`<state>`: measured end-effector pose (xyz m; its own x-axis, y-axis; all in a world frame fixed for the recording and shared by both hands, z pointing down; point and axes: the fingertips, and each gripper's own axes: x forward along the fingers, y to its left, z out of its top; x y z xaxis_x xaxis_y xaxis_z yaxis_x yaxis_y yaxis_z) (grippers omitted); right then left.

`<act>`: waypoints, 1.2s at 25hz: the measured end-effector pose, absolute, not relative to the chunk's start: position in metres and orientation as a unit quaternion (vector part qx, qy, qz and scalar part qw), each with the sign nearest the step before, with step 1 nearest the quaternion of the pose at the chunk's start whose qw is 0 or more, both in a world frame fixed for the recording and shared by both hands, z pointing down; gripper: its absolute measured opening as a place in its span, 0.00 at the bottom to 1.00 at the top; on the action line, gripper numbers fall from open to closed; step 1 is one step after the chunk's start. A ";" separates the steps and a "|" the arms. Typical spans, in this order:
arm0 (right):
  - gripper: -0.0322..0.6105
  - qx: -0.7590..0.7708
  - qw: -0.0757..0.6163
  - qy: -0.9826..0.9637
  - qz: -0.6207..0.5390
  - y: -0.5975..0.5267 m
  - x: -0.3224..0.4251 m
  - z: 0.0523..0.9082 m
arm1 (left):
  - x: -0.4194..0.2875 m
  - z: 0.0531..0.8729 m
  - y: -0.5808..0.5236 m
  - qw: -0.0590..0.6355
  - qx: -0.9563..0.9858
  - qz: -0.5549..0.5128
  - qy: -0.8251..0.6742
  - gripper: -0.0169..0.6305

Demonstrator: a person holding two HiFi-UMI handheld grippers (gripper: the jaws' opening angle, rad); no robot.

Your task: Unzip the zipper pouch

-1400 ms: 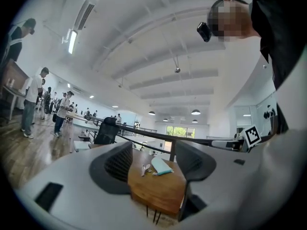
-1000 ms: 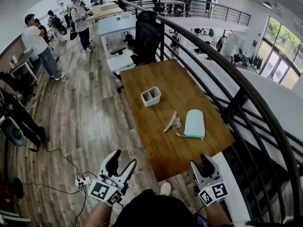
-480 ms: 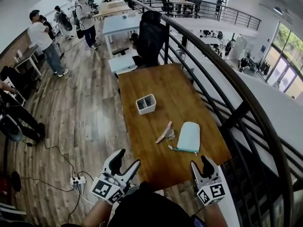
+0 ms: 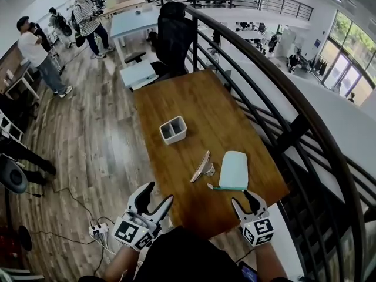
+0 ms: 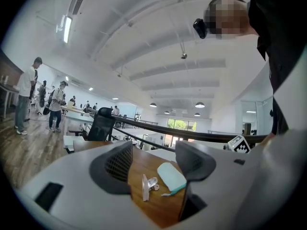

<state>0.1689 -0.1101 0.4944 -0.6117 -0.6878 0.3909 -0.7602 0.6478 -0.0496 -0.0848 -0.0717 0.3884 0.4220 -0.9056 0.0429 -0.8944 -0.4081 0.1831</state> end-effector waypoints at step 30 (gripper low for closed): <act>0.32 0.358 0.462 -0.782 0.218 -0.175 0.132 0.671 | -0.149 0.472 -0.085 0.195 0.810 0.007 -0.553 0.46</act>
<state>0.1318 -0.1747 0.6708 -0.3179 -0.3582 0.8779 -0.7608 0.6489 -0.0108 -0.1492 -0.0849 0.4720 0.3884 -0.8932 0.2267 -0.8987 -0.3127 0.3075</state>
